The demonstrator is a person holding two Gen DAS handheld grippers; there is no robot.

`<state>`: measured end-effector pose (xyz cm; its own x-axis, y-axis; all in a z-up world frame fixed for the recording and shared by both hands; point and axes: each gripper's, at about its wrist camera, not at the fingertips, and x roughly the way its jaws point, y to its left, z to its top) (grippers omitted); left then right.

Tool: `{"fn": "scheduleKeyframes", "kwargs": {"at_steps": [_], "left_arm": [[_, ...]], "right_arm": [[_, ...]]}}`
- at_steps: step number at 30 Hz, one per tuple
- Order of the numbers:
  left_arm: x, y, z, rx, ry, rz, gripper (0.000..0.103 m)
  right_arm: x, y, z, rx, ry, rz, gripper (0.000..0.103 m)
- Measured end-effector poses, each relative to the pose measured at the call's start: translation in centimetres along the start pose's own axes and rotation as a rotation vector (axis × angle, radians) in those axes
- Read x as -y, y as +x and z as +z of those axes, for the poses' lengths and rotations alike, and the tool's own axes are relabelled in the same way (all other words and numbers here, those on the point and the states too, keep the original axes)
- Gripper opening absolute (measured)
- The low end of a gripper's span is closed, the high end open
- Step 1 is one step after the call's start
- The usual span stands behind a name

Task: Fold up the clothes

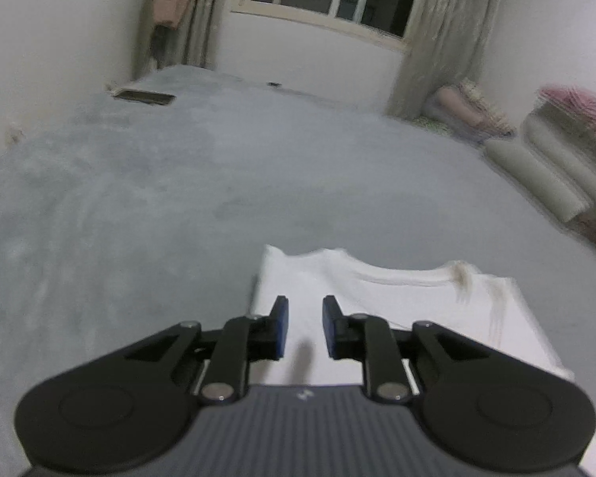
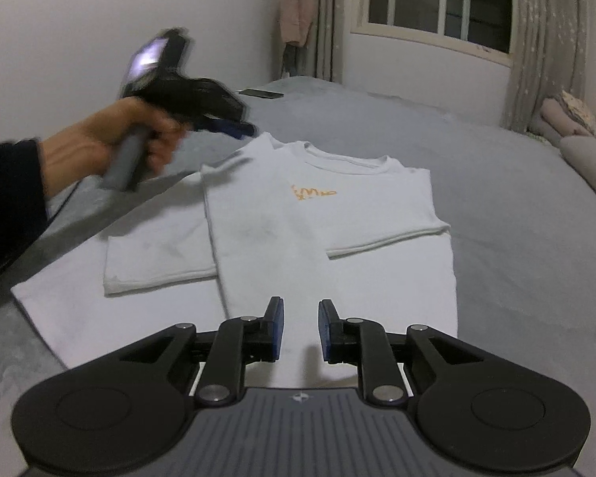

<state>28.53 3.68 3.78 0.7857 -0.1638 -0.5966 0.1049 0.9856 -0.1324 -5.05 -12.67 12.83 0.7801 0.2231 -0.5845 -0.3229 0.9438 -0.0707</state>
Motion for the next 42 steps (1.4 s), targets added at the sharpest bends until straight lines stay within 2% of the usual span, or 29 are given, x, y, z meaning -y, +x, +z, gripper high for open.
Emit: {"fn": "scheduleKeyframes", "kwargs": {"at_steps": [2, 3, 4, 5, 6, 8, 12, 15, 18, 21, 25, 27, 29, 32, 35, 37, 42], "left_arm": [[-0.3, 1.8, 0.7, -0.009, -0.011, 0.039, 0.030], [-0.6, 2.4, 0.7, -0.020, -0.026, 0.023, 0.029], [-0.8, 3.0, 0.7, -0.033, -0.035, 0.002, 0.028], [-0.8, 3.3, 0.5, -0.039, -0.030, -0.007, 0.013], [-0.9, 3.6, 0.3, -0.044, -0.021, -0.012, 0.010], [-1.2, 4.1, -0.2, -0.052, -0.012, -0.015, 0.008], [-3.1, 4.5, -0.1, -0.052, -0.099, -0.036, 0.007], [-3.7, 4.9, -0.2, -0.048, -0.108, -0.041, 0.008], [-3.9, 4.0, 0.2, -0.013, -0.103, -0.026, 0.009], [-4.0, 2.9, 0.6, 0.024, -0.100, -0.012, 0.016], [-4.2, 1.4, 1.2, 0.074, -0.097, 0.007, 0.016], [-4.3, -0.1, 1.6, 0.106, -0.100, -0.018, 0.016], [-3.6, -0.9, 1.2, 0.115, -0.058, -0.052, 0.016], [-2.2, 0.9, -0.1, 0.045, 0.012, -0.021, 0.016], [-2.1, 3.7, -1.3, -0.034, 0.073, 0.113, 0.014], [-2.2, 4.3, -1.4, -0.036, 0.106, 0.186, 0.010], [-4.5, 2.5, -0.6, -0.004, -0.011, 0.124, 0.011]], "right_arm": [[0.0, 0.1, -0.2, -0.008, -0.008, -0.012, 0.018], [0.0, 0.1, -0.2, -0.013, -0.008, -0.017, 0.018], [0.0, 0.1, -0.2, -0.014, -0.009, -0.018, 0.018], [0.0, 0.0, -0.2, -0.013, -0.011, -0.017, 0.018], [-0.1, 0.0, -0.2, -0.012, -0.013, -0.015, 0.018], [-0.2, -0.1, -0.3, -0.011, -0.018, -0.009, 0.018], [-0.6, -0.1, -0.4, -0.019, -0.019, -0.018, 0.018], [-0.8, 0.1, -0.4, -0.021, -0.015, -0.031, 0.018], [-0.8, 0.6, -0.6, -0.055, -0.012, -0.042, 0.018], [-0.3, 1.4, -1.1, -0.112, 0.011, -0.062, 0.018], [0.2, 1.0, -0.9, -0.095, 0.034, -0.061, 0.018], [0.4, 0.5, -0.7, -0.065, 0.049, -0.052, 0.018], [0.7, 0.6, -0.7, -0.063, 0.062, -0.048, 0.018], [1.0, 1.1, -0.8, -0.082, 0.080, -0.045, 0.018], [1.4, 1.5, -0.9, -0.101, 0.098, -0.042, 0.017], [1.6, 1.9, -0.9, -0.114, 0.109, -0.040, 0.015], [1.8, 1.4, -0.7, -0.099, 0.113, -0.038, 0.015]]}}
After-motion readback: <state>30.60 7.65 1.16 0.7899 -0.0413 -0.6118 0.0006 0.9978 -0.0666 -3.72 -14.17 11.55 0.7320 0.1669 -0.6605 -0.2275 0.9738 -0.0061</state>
